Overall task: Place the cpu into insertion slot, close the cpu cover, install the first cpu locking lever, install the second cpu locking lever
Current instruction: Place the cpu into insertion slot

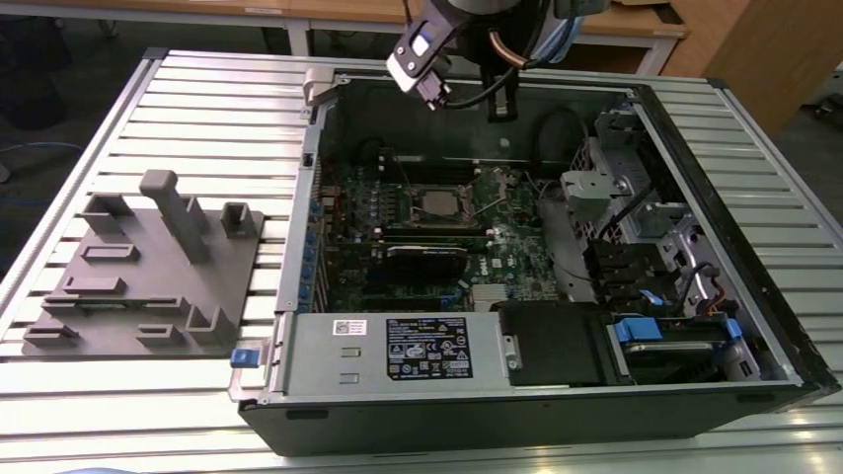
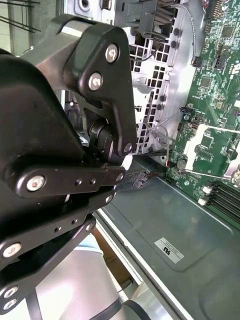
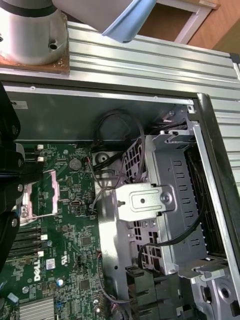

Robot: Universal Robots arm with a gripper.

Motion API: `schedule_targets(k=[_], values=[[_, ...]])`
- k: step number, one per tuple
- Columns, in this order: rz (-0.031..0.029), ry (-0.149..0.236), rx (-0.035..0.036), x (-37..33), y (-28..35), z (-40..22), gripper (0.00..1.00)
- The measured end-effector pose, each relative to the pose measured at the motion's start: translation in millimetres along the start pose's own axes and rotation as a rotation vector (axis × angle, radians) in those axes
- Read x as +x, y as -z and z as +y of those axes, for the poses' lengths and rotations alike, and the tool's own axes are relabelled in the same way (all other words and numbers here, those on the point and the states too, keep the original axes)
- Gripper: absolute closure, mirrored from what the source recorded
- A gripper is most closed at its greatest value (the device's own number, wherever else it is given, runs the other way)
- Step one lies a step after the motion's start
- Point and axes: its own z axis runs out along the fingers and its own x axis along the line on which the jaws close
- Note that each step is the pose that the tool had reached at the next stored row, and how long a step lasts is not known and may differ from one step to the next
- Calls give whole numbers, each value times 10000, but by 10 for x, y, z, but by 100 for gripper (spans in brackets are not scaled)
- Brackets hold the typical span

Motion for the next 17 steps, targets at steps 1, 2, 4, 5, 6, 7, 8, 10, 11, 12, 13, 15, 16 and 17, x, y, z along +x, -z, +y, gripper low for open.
schedule_targets(k=[1, 2, 4, 5, 6, 7, 8, 10, 11, 12, 13, 15, 16, 17], values=[[27, 9, -25, -6, -3, -4, 90], [55, 20, -52, -13, -5, -7, 90], [149, 53, -138, -35, -15, -20, 90], [176, 62, -163, -41, -18, -24, 90], [240, 85, -222, -57, -24, -33, 90], [268, 95, -248, -63, -26, -37, 90], [295, 104, -273, -70, -29, -40, 90], [371, 131, -343, -87, -37, -51, 90], [371, 126, -328, -87, -38, -51, 90], [358, 102, -252, -89, -41, -52, 90], [330, 53, -100, -90, -43, -52, 90], [233, -112, 427, -92, -50, -54, 90], [197, -161, 591, -93, -52, -54, 90], [157, -208, 750, -94, -54, -55, 90]])
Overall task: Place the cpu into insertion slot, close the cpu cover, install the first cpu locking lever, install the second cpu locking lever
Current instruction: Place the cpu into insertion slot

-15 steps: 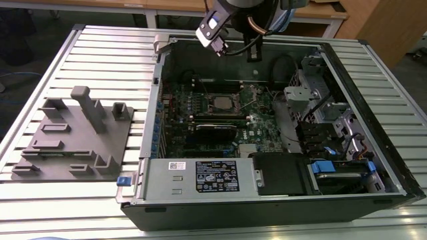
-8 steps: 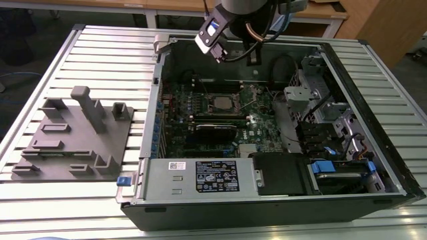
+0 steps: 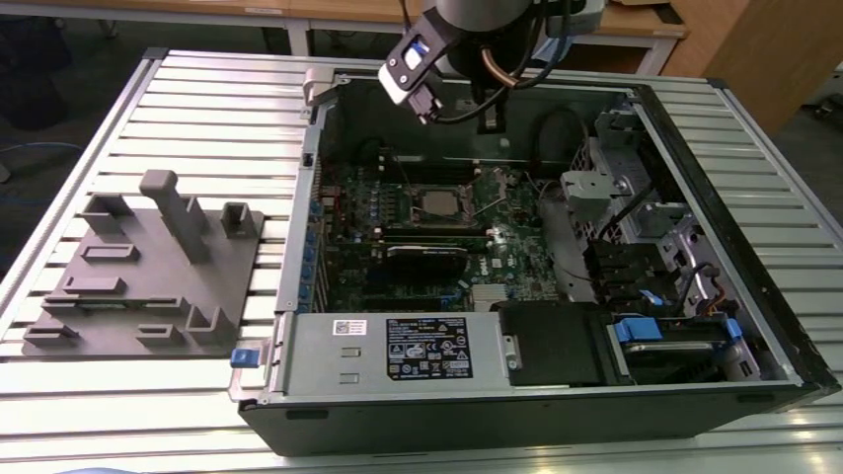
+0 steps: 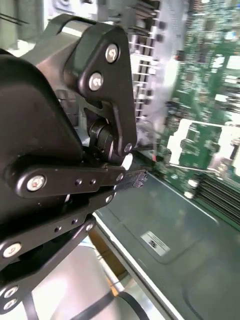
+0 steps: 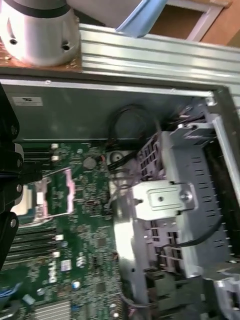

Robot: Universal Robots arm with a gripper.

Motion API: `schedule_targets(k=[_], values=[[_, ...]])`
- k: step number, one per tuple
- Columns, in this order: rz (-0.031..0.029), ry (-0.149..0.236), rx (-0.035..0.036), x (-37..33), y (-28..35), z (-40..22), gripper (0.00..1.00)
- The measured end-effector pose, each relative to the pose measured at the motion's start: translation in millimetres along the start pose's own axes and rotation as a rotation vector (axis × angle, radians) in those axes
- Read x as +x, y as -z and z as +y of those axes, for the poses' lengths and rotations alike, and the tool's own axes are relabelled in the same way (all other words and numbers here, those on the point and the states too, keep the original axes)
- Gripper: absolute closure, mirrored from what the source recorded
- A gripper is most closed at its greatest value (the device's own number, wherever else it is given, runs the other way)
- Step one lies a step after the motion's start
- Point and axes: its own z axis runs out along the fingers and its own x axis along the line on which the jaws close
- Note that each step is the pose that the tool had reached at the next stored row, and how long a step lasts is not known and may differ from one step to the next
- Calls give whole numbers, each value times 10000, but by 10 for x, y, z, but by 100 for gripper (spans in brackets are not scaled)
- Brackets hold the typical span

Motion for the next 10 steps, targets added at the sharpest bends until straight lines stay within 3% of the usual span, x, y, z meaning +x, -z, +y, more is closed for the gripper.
schedule_targets(k=[1, 2, 3, 4, 6, 7, 9, 10], values=[[-83, -103, 328, -1, -5, 0, 90], [-142, -139, 458, -2, -7, 1, 90], [-174, -154, 519, -2, -8, 1, 90], [-329, -224, 801, -4, -13, 3, 90], [-459, -282, 1035, -5, -17, 5, 90], [-597, -328, 1235, -6, -22, 6, 90], [-951, -262, 1210, -5, -23, 6, 90], [-1346, -185, 1177, -3, -23, 6, 90]])
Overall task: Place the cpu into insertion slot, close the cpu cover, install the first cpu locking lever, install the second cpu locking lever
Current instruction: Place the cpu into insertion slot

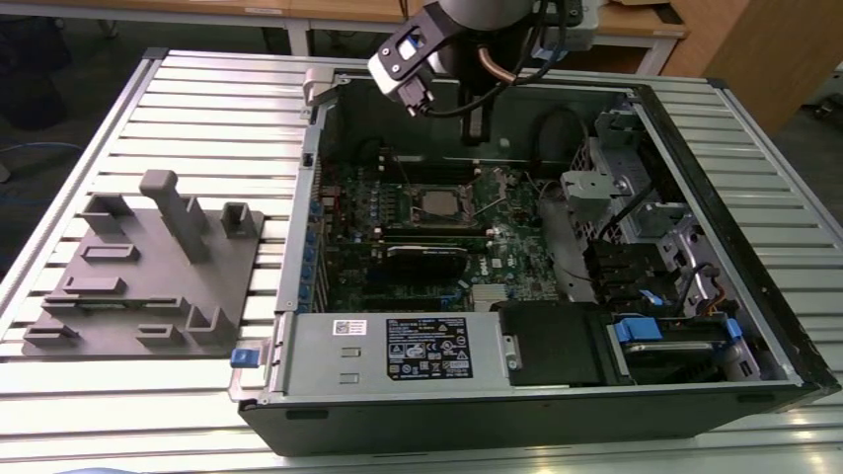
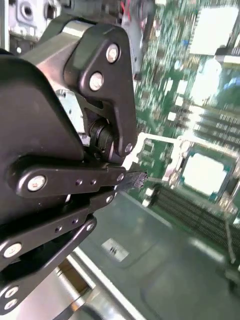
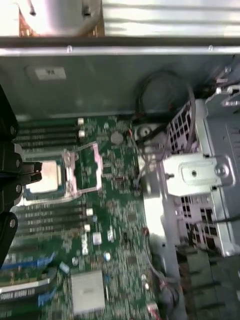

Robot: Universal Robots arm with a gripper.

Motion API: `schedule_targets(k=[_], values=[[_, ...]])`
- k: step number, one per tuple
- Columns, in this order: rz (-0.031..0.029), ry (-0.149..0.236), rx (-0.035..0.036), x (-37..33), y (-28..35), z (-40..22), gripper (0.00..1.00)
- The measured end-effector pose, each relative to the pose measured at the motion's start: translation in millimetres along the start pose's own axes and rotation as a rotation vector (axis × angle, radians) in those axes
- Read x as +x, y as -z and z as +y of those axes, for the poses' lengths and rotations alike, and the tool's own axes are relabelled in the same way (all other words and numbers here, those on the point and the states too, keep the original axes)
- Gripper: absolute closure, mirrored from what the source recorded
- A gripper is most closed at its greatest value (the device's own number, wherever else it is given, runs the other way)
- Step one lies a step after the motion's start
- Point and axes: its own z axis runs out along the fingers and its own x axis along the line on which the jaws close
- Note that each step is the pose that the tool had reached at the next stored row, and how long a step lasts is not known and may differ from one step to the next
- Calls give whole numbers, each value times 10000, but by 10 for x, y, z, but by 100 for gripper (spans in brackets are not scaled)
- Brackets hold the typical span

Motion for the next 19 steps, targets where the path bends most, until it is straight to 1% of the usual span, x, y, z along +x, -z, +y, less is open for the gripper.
schedule_targets(k=[1, 2, 3, 5, 6, 8, 9, 10, 12, 14, 15, 16, 17, 18, 19], values=[[-176, 22, -21, 1, -1, 0, 90], [-365, 46, -42, 2, -1, 0, 90], [-692, 88, -76, 3, -1, 0, 90], [-1047, 133, -117, 5, -1, 0, 90], [-1391, 177, -153, 7, -2, -1, 90], [-1747, 223, -193, 8, -2, -1, 90], [-2060, 261, -226, 10, -3, -1, 90], [-2097, 266, -229, 10, 2, -1, 90], [-2097, 265, -231, 18, 26, 2, 90], [-2096, 263, -232, 21, 32, 3, 90], [-2135, 233, 60, 20, 28, 6, 90], [-2120, 225, 61, 42, 20, 3, 90], [-2117, 211, 59, 92, 4, -6, 90], [-2119, 205, 61, 123, -7, -11, 90], [-2165, 167, 424, 123, -12, -9, 90]])
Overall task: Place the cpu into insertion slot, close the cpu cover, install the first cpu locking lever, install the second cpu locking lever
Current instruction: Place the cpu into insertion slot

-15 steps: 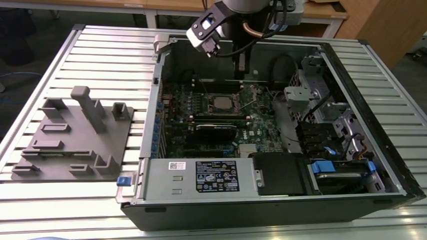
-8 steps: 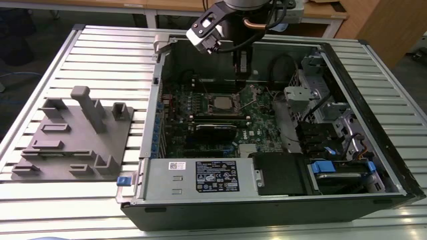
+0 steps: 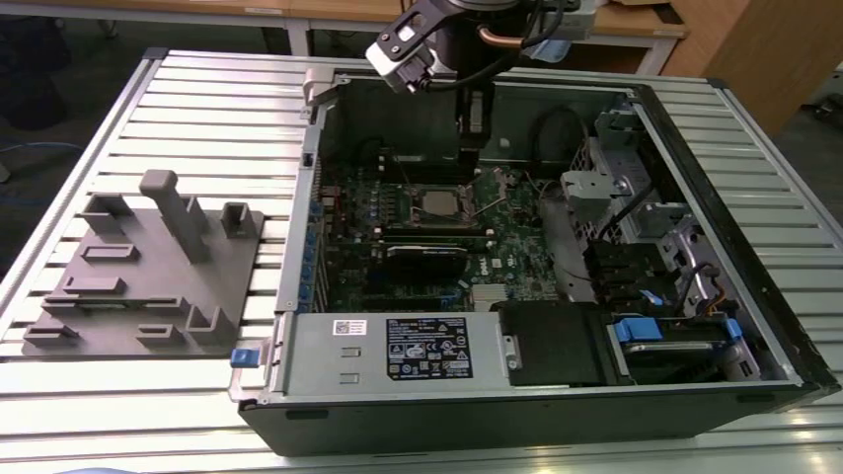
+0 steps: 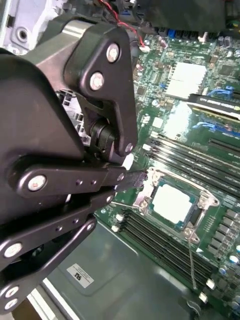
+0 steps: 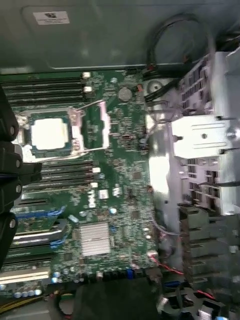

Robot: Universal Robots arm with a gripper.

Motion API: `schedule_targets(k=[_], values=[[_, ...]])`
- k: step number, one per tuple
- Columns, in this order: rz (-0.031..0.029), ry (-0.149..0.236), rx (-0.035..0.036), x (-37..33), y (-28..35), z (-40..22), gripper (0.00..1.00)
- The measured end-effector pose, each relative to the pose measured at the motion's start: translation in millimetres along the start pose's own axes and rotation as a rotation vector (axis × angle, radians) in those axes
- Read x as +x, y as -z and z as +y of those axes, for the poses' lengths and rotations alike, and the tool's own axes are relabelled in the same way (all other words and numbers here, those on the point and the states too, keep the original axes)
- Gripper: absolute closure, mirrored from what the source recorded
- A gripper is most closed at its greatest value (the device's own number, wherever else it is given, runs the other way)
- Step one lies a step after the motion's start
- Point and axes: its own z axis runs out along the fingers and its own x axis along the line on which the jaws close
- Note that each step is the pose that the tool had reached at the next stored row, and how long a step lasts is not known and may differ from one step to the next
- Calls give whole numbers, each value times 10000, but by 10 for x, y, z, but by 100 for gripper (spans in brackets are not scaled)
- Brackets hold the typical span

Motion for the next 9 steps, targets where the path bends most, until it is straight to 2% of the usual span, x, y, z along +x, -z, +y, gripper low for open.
schedule_targets(k=[1, 3, 4, 5, 6, 7, 9], values=[[-11, 0, 94, 0, 0, 0, 90], [-3, 0, 104, 2, -1, 0, 90], [146, -8, 123, 38, -3, -4, 90], [147, -7, 123, 40, -2, -4, 90], [147, -11, 132, 80, -12, -6, 90], [141, -12, 190, 113, -39, 15, 90], [141, -13, 192, 113, -39, 14, 90]])
